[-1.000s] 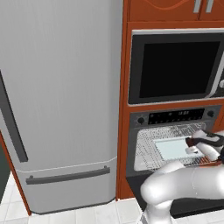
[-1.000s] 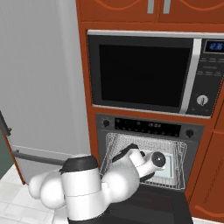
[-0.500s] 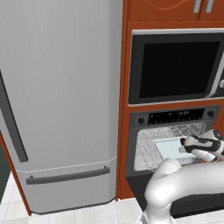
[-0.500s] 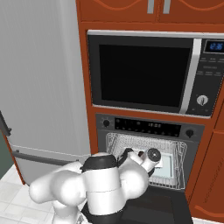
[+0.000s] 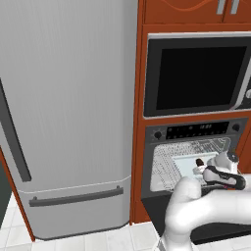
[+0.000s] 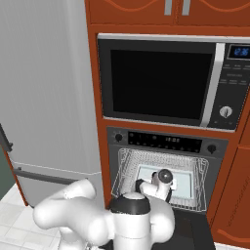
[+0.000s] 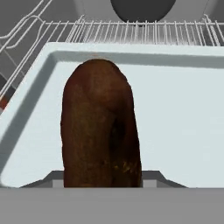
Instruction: Place the sweet potato on the top rack of the oven.
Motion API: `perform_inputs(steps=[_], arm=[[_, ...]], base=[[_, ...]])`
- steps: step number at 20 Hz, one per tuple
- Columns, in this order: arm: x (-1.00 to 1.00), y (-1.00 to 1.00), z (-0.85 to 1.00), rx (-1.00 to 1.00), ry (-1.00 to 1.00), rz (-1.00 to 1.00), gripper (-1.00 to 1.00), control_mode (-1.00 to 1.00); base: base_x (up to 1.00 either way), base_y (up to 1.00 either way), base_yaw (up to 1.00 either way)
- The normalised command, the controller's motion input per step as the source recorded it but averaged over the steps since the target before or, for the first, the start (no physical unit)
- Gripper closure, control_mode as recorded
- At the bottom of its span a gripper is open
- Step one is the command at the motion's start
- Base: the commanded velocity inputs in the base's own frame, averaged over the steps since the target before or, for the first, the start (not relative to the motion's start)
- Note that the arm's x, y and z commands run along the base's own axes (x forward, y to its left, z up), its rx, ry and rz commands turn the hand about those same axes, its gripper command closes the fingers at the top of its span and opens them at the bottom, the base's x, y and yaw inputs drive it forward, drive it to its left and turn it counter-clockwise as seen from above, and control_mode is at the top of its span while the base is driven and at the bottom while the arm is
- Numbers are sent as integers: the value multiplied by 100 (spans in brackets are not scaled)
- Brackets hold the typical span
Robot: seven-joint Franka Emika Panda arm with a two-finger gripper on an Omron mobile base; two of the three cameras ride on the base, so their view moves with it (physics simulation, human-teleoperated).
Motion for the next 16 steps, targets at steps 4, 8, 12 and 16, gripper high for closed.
perform_inputs(steps=[4,8,12,16], arm=[[18,-1,-19,0,0,0,100,-100],[7,0,-14,0,0,0,100,-100],[1,-2,-7,0,0,0,-100,-100],[0,-11,0,0,-3,0,-100,-100]], base=[[0,0,0],[0,0,0],[0,0,0],[0,0,0]])
